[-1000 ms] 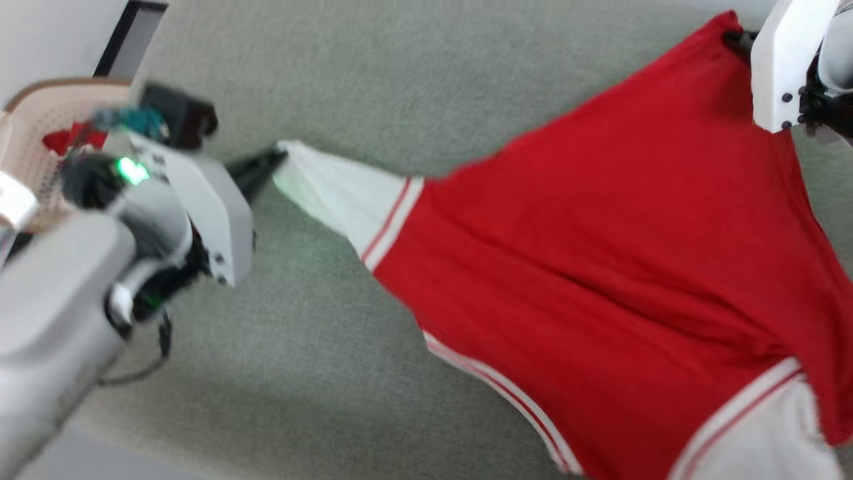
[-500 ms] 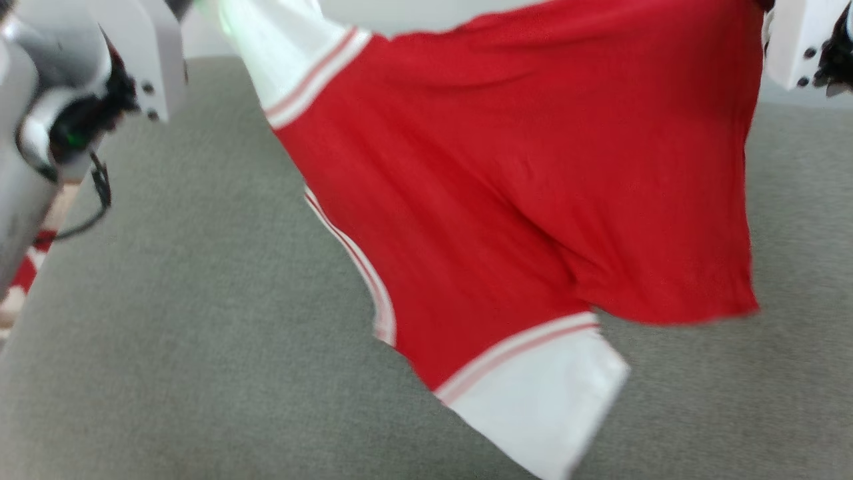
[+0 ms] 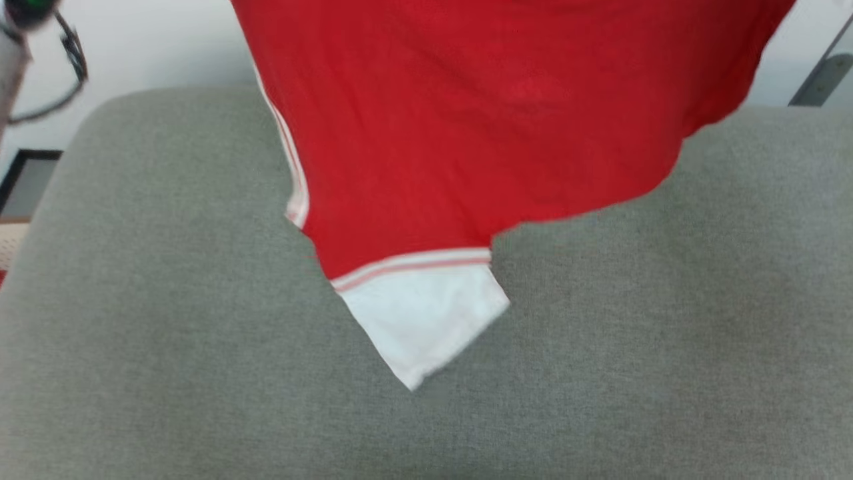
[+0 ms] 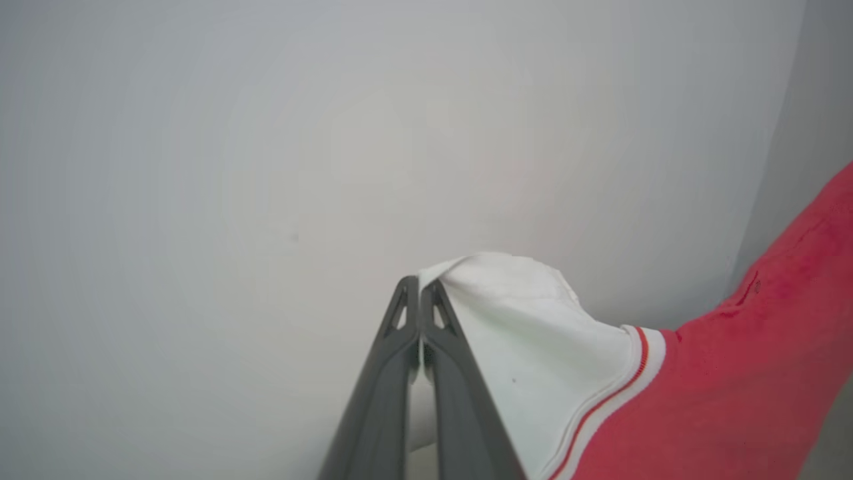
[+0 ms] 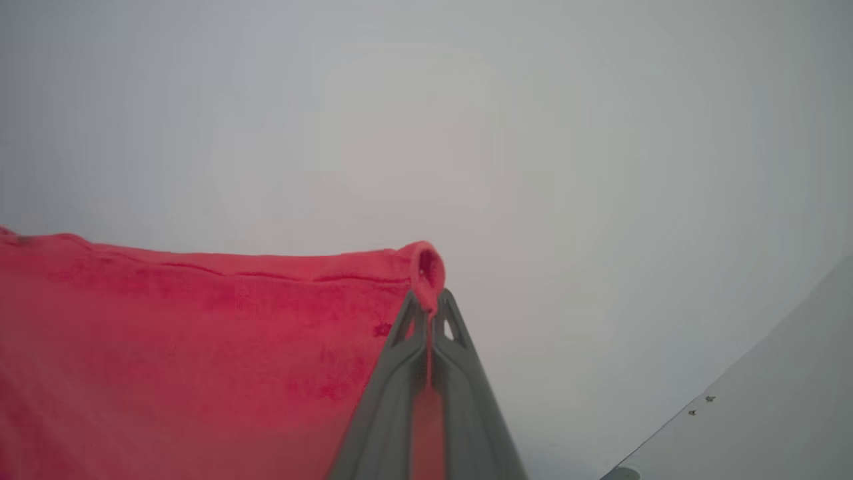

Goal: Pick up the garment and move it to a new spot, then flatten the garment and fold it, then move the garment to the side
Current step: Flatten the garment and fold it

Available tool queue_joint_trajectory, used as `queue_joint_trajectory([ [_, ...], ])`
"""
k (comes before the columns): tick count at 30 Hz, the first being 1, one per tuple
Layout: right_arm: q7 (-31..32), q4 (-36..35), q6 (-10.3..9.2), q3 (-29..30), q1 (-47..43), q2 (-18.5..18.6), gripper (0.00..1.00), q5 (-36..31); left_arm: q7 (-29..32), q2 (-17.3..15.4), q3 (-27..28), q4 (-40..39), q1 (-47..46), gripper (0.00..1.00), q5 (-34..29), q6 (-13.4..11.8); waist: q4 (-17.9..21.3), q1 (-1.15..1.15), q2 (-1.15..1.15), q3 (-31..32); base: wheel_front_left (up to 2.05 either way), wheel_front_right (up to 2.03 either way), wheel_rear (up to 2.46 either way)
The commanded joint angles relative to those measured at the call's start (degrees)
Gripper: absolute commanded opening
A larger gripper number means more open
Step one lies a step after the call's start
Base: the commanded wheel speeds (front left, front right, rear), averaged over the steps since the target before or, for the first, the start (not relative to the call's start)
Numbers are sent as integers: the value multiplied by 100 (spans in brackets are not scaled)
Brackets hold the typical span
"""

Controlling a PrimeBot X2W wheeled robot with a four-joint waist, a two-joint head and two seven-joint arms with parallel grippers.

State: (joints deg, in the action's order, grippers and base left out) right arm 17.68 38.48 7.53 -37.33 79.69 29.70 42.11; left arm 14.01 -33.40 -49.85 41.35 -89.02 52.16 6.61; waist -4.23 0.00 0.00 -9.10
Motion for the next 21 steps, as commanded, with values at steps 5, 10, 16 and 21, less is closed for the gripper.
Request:
queue_joint_trajectory([
  [5, -600, 352, -9, 252, 439, -236, 0, -608, -609, 215, 25, 408, -676, 0, -292, 43, 51, 0, 0, -828, 0, 0, 0],
  [10, -1430, 744, -9, 538, 960, -456, 0, -1353, -1349, 382, 58, 835, -1436, 0, -633, 48, 89, 0, 0, -1427, 0, 0, 0],
  [16, -2568, 1286, -9, 928, 1481, -666, 0, -2404, -2378, 568, 81, 1397, -2147, 0, -1008, -32, 78, 0, 0, -1921, 0, 0, 0],
  [21, -3055, 1701, -9, 1139, 1604, -850, 0, -3145, -2865, 665, 156, 1605, -2346, 0, -1171, -23, 16, 0, 0, -2127, 0, 0, 0],
])
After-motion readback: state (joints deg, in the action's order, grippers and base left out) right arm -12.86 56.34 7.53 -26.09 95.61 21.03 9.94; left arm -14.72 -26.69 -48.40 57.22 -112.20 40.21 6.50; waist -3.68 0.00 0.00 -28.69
